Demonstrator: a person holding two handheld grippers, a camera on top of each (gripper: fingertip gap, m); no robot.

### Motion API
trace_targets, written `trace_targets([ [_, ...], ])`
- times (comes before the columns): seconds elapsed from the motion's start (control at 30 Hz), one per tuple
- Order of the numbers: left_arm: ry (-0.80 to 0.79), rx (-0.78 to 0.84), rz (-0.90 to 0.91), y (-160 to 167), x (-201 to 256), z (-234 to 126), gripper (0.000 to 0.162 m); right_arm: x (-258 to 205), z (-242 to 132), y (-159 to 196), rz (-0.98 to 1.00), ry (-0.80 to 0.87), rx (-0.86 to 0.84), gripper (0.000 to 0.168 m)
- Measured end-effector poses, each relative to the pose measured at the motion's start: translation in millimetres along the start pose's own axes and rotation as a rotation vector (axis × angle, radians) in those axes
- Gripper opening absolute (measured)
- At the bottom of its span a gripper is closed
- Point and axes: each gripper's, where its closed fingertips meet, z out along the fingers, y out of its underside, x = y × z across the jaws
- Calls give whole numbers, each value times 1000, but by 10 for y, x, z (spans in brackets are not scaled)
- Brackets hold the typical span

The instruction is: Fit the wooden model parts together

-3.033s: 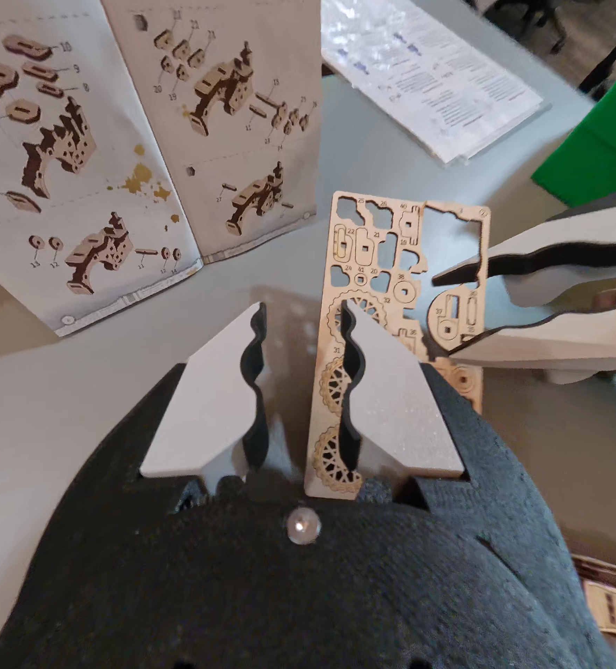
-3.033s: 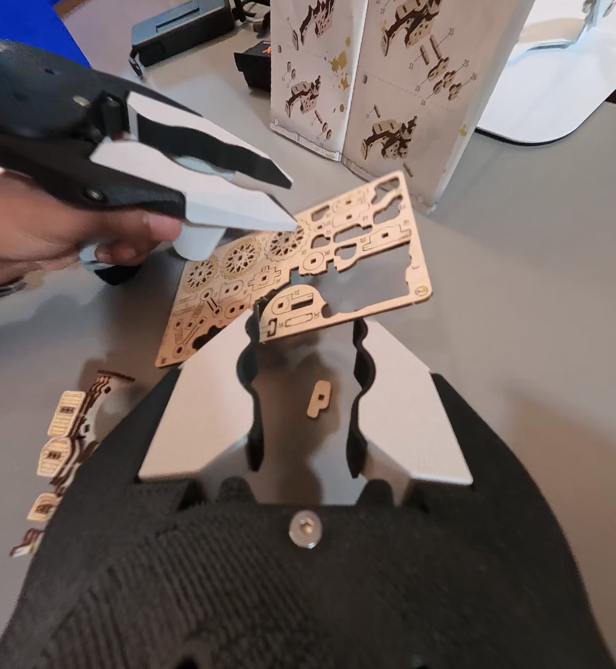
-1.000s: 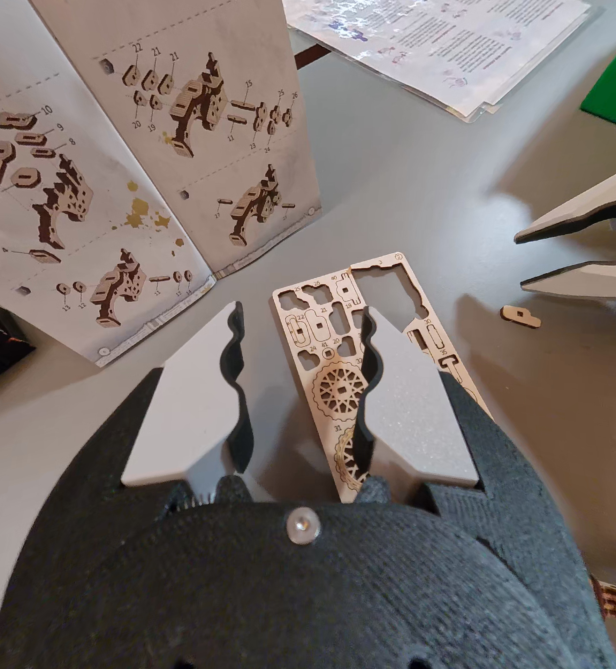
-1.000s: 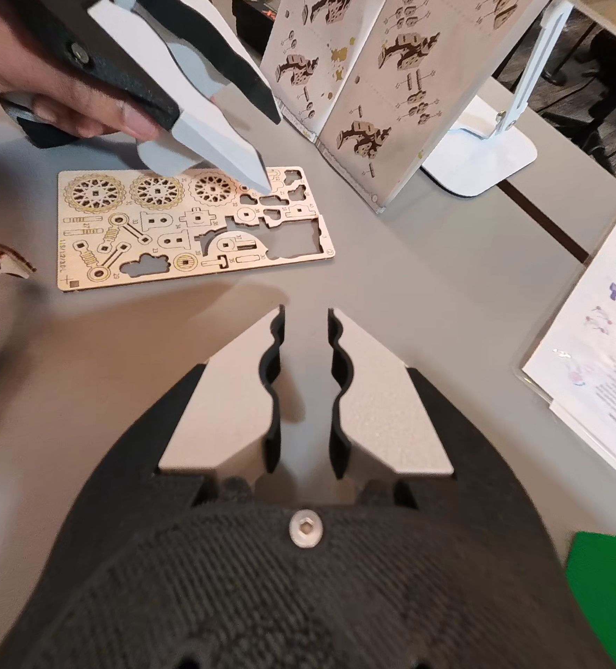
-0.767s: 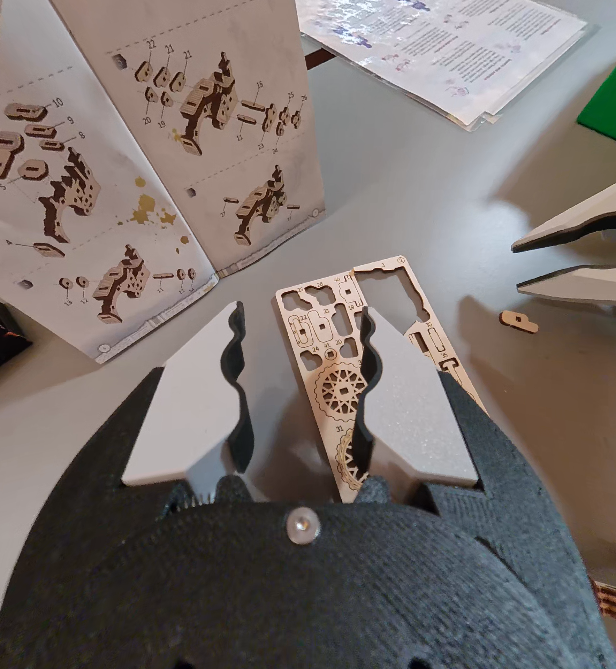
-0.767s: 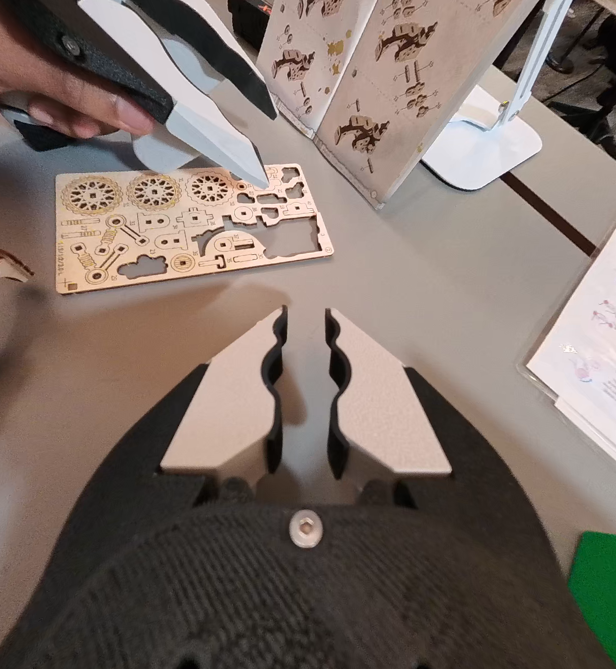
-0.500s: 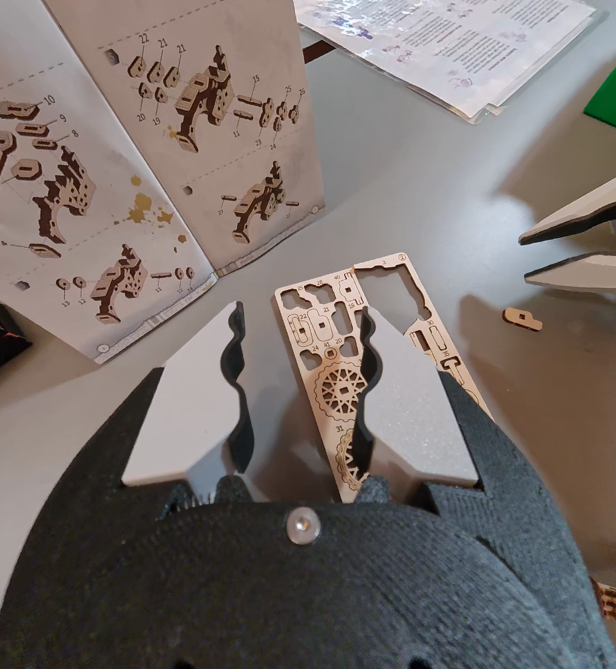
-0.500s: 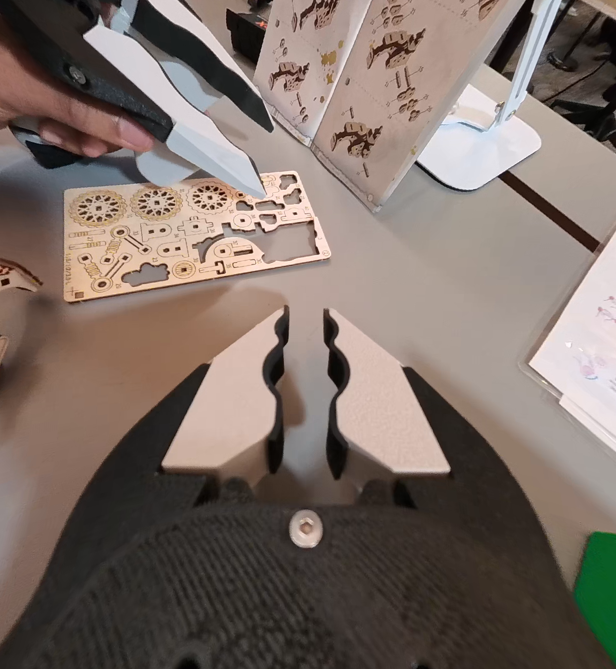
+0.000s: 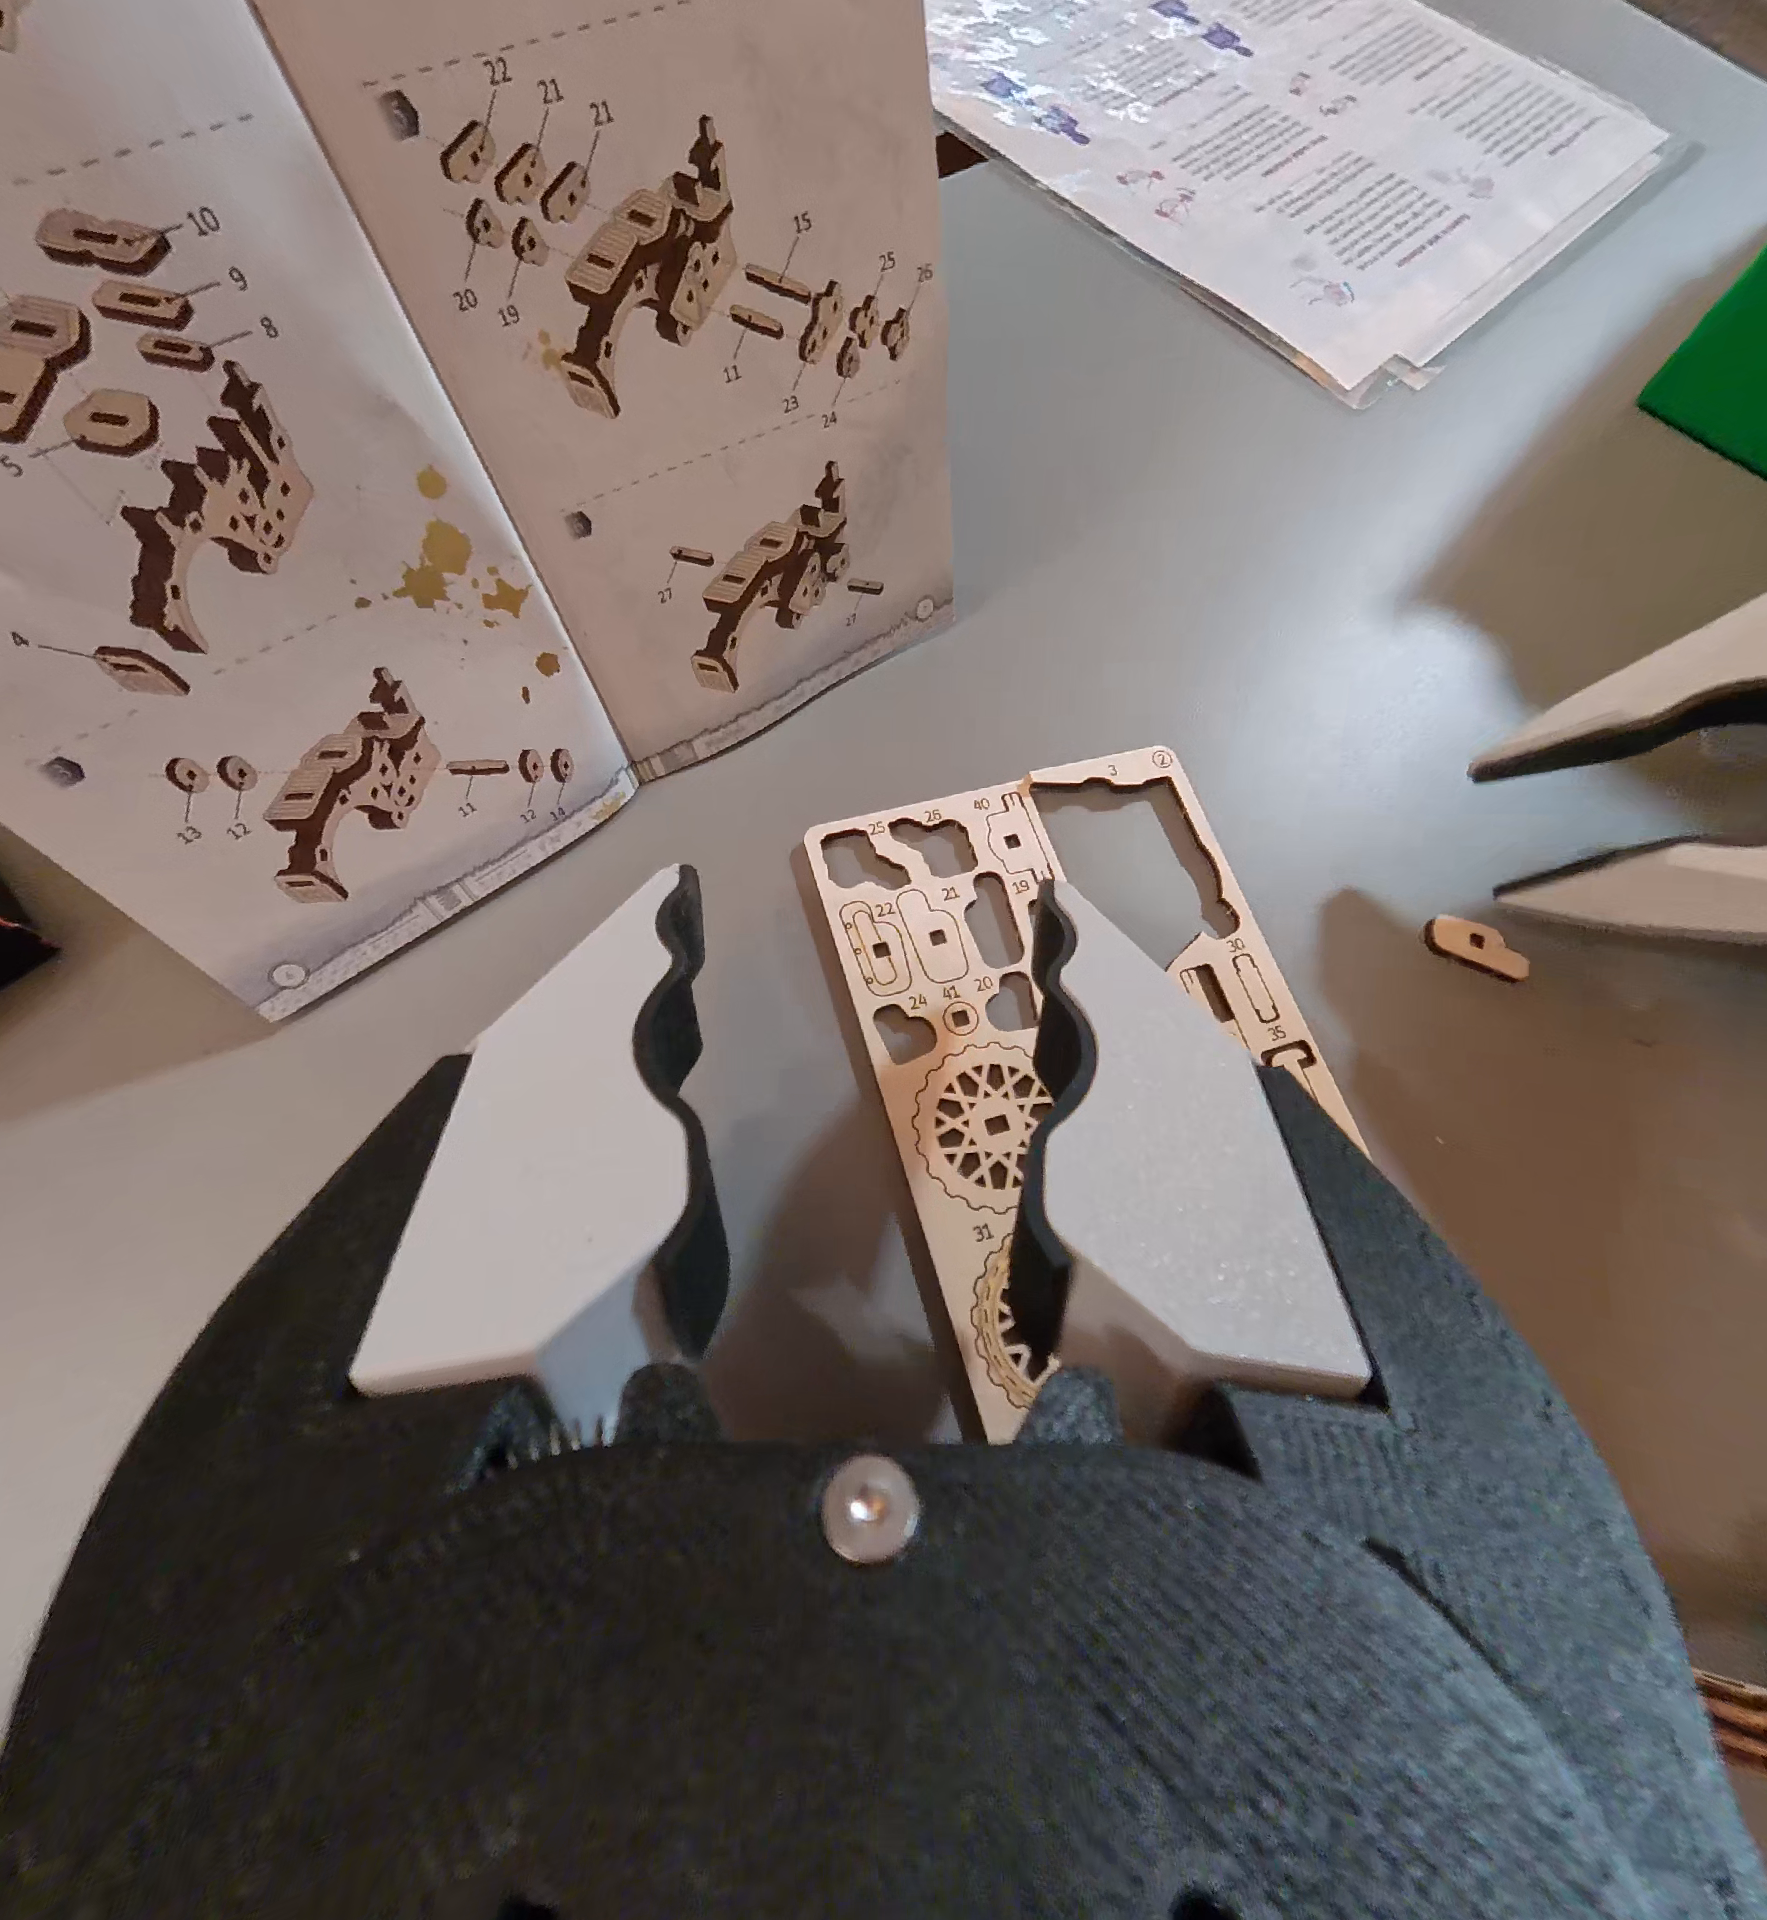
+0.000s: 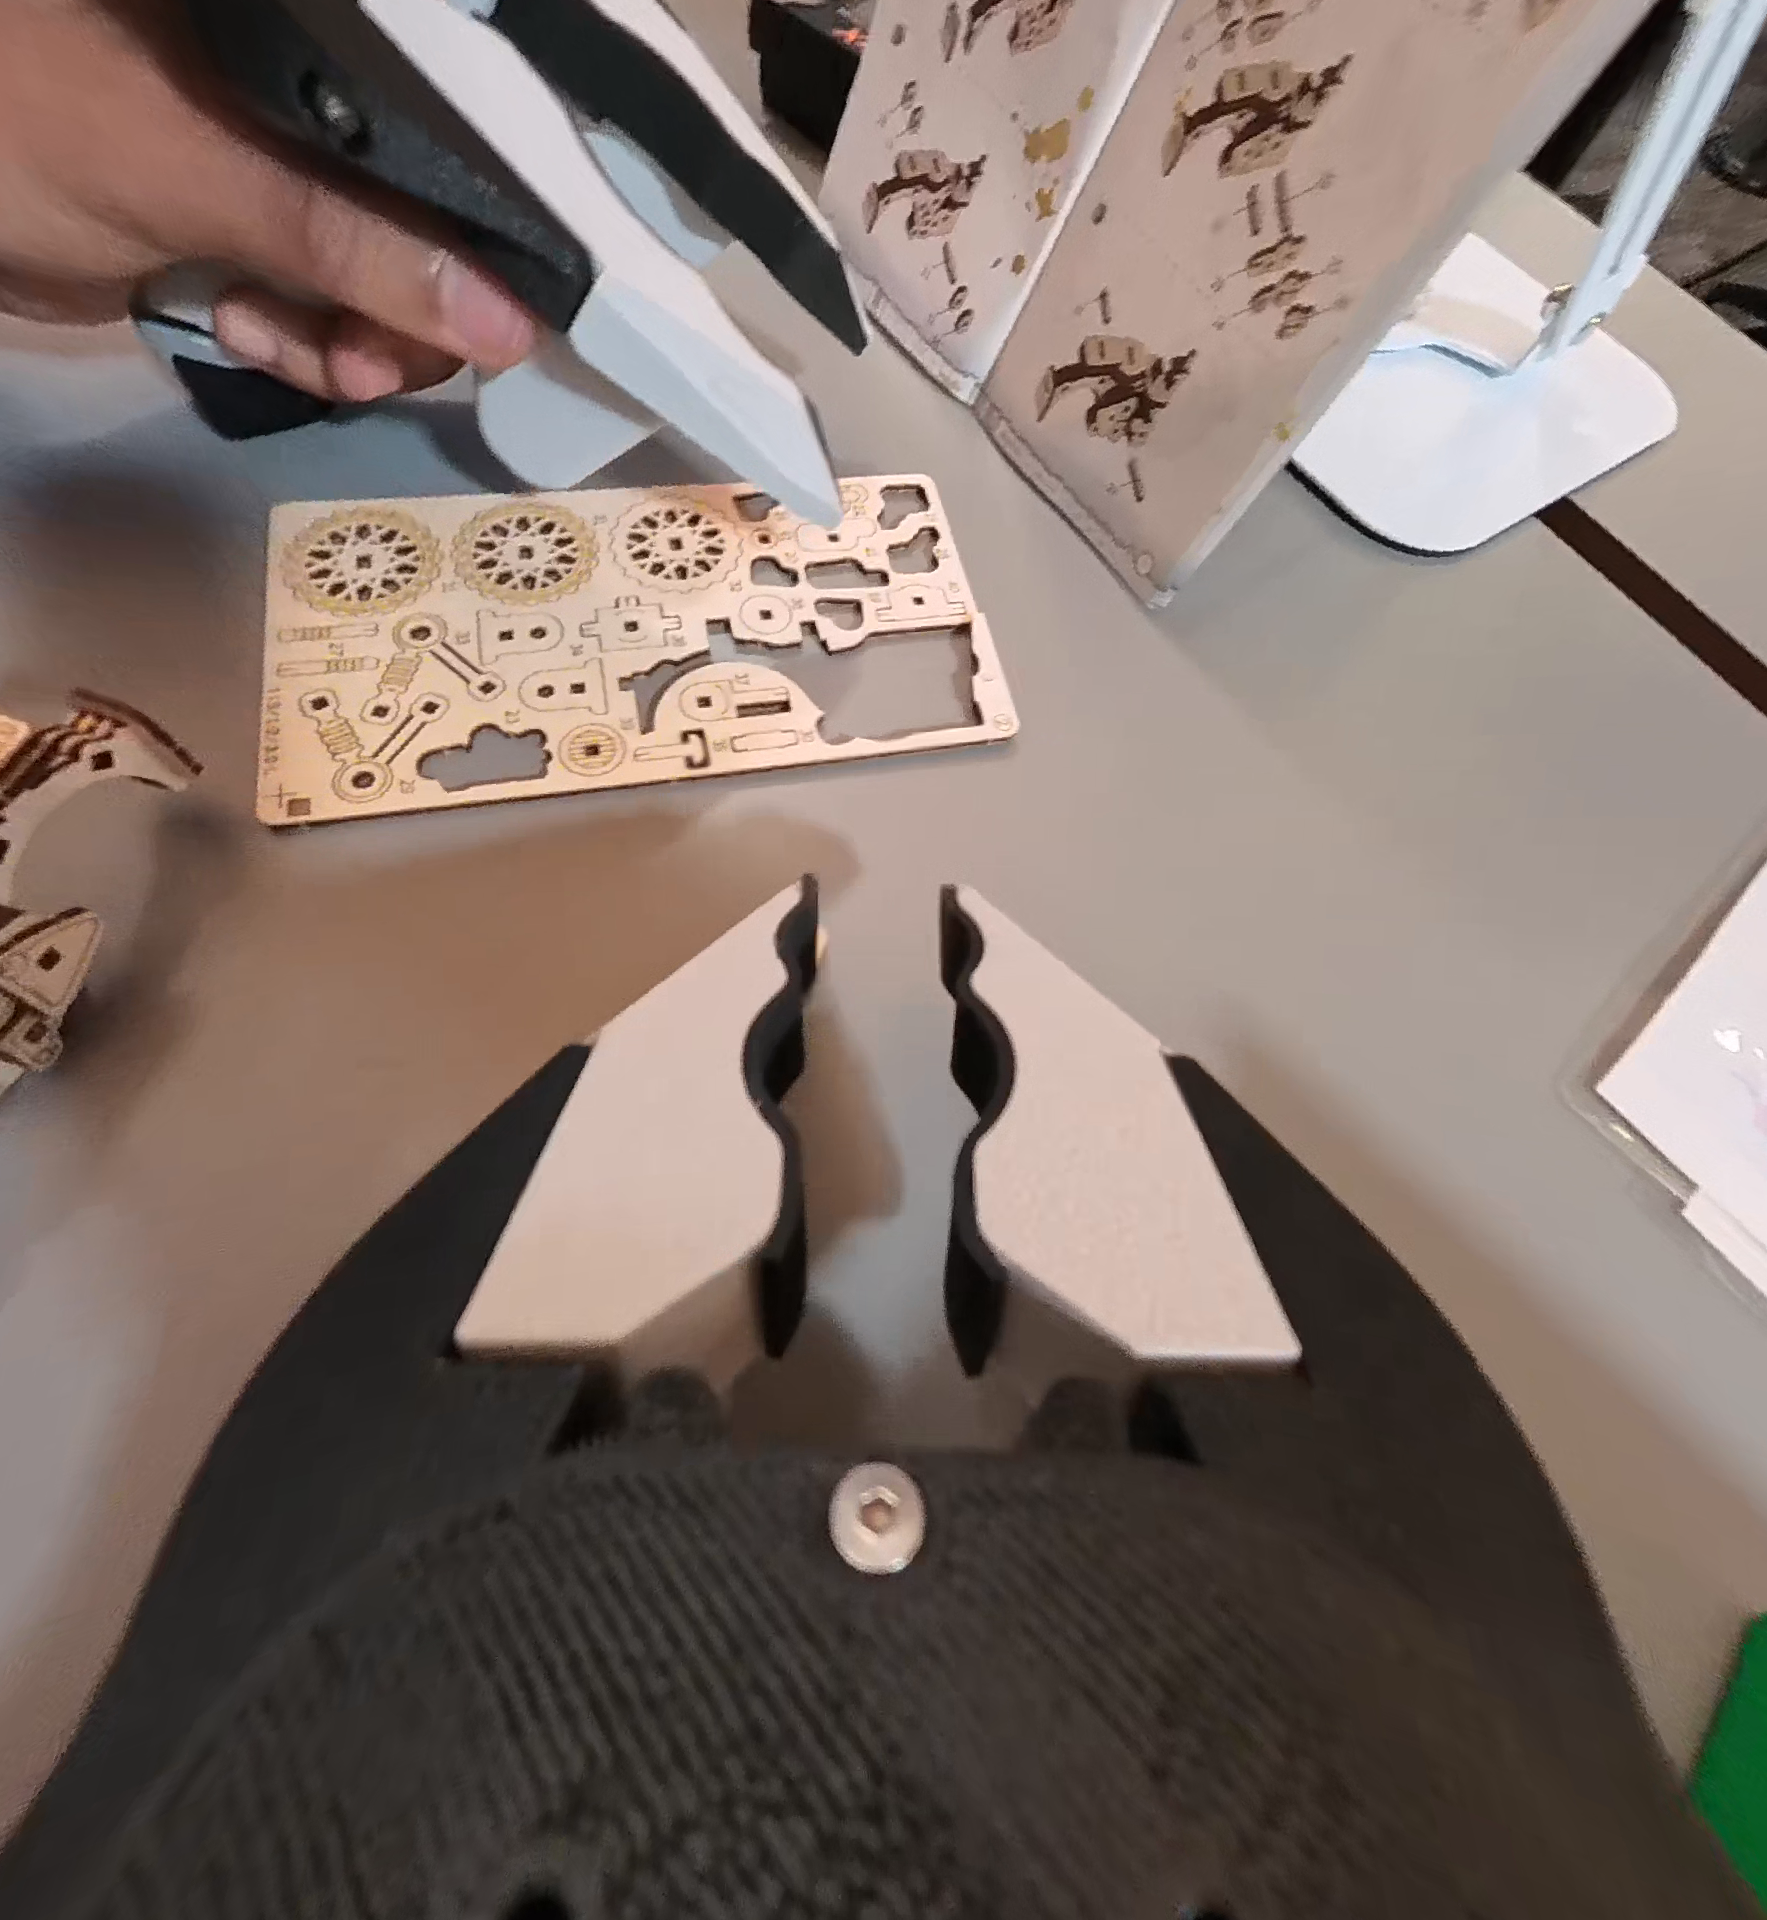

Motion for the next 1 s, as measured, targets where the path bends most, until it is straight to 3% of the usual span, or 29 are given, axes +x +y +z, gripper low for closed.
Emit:
trace_targets([
  [0.17,4,0,-15,0,-12,1,63,-115,-13,-12,1,-88,9,25],
  [0.3,-2,-4,-3,5,-6,6,63,-169,41,109,39,-133,-76,39],
  [0.33,-3,-5,1,6,-4,8,63,-160,73,149,46,-119,-108,37],
  [0.4,-6,-8,7,9,-1,10,63,-172,87,157,63,-115,-119,9],
  [0.57,-4,-4,5,5,-2,7,63,-164,80,129,72,-104,-103,8],
  [0.73,-56,33,-53,-33,-124,-39,64,-247,-164,-364,108,-181,173,8],
  [0.87,-106,82,15,-103,-127,-140,64,-197,-438,-684,67,-118,369,8],
  [0.93,-40,98,72,-187,82,-203,63,-138,-565,-830,102,-89,478,8],
  [1.0,125,153,82,-328,449,-320,56,-54,-675,-950,235,-114,583,8],
])
